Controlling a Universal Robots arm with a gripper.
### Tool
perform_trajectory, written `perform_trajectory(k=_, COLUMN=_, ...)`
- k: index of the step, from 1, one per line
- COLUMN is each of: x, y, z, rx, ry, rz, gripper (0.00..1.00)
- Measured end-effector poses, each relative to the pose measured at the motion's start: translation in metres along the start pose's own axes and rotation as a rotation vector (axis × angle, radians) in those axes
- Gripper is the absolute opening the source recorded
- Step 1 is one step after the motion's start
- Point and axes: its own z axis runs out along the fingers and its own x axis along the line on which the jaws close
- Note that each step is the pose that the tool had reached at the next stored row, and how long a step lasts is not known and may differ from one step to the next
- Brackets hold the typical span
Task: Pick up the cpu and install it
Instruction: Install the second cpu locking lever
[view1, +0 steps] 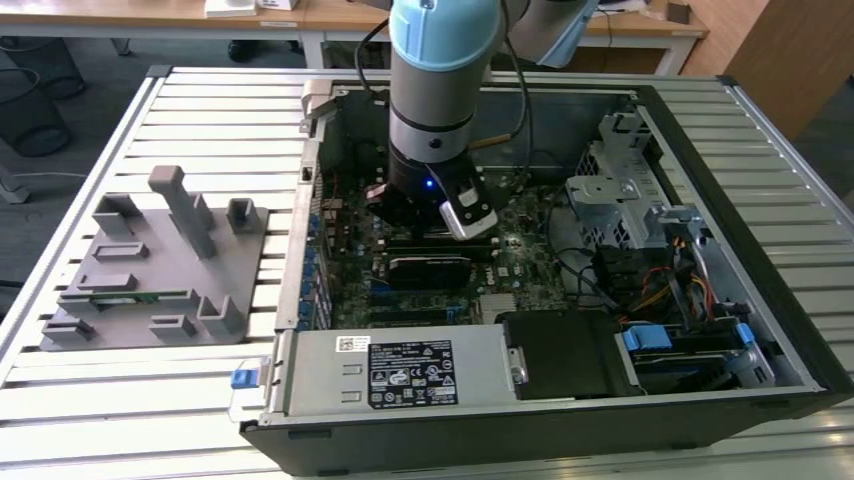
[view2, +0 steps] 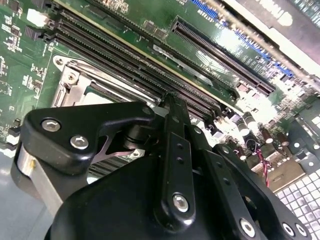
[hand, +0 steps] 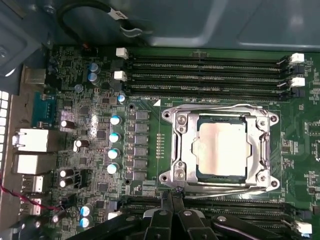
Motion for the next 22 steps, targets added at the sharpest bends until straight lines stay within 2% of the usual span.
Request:
perform_trajectory(k=3, x=0.0011, y=-0.0002, z=0.0006, rx=-0.011, ry=-0.0001, rz=0.0, gripper=0.11)
perform_trajectory(k=9, x=0.0025, y=-0.0021, z=0.0014, rx=-0.0237, ry=-0.0004, rz=-0.001, gripper=0.11)
perform_trajectory(k=16, x=0.0026, y=-0.0082, z=0.0009, rx=-0.0564, ry=-0.001, rz=-0.002, gripper=0.11)
perform_trajectory(k=22, x=0.0028, y=-0.01, z=0.0017, rx=-0.0775, ry=-0.0015, rz=-0.002, gripper=0.11)
